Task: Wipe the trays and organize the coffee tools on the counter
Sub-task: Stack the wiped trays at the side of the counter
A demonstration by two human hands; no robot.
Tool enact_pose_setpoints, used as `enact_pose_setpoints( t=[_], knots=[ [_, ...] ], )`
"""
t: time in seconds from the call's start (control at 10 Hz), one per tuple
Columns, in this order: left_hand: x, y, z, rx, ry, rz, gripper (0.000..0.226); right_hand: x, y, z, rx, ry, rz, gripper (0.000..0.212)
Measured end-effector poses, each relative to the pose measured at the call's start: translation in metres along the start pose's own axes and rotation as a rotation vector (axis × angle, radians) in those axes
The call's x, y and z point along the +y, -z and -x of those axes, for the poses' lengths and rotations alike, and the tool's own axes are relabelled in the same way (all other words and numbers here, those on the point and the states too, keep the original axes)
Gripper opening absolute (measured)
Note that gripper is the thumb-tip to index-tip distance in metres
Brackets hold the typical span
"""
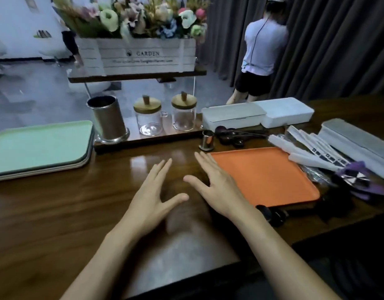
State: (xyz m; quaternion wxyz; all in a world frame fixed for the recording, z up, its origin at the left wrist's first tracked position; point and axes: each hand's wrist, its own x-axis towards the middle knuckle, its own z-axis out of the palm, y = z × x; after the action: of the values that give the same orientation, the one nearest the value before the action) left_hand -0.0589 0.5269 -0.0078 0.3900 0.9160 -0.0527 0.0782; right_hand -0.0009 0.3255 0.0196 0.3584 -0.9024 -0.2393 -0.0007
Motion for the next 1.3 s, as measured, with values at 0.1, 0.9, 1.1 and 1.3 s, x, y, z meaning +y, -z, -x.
enact_pose_setpoints(
  t=[0.1,0.9,1.1,1.3],
  knots=[
    [0.022,-0.021,-0.008,-0.012,-0.010,-0.001,0.108,0.008,0.029,0.006,0.009,0.011,0.003,0.078],
    [0.053,-0.135,-0.053,-0.161,0.030,-0.386,0.080,0.076,0.151,0.018,-0.388,-0.213,-0.199,0.063],
    [0.046,-0.117,-0.040,-0.135,0.115,-0.448,0.080,0.142,0.100,0.009,-0.261,-0.077,-0.047,0.074],
    [0.019,-0.083,-0.015,-0.130,0.177,-0.434,0.082,0.144,0.078,-0.002,-0.313,-0.037,0.071,0.078]
  ],
)
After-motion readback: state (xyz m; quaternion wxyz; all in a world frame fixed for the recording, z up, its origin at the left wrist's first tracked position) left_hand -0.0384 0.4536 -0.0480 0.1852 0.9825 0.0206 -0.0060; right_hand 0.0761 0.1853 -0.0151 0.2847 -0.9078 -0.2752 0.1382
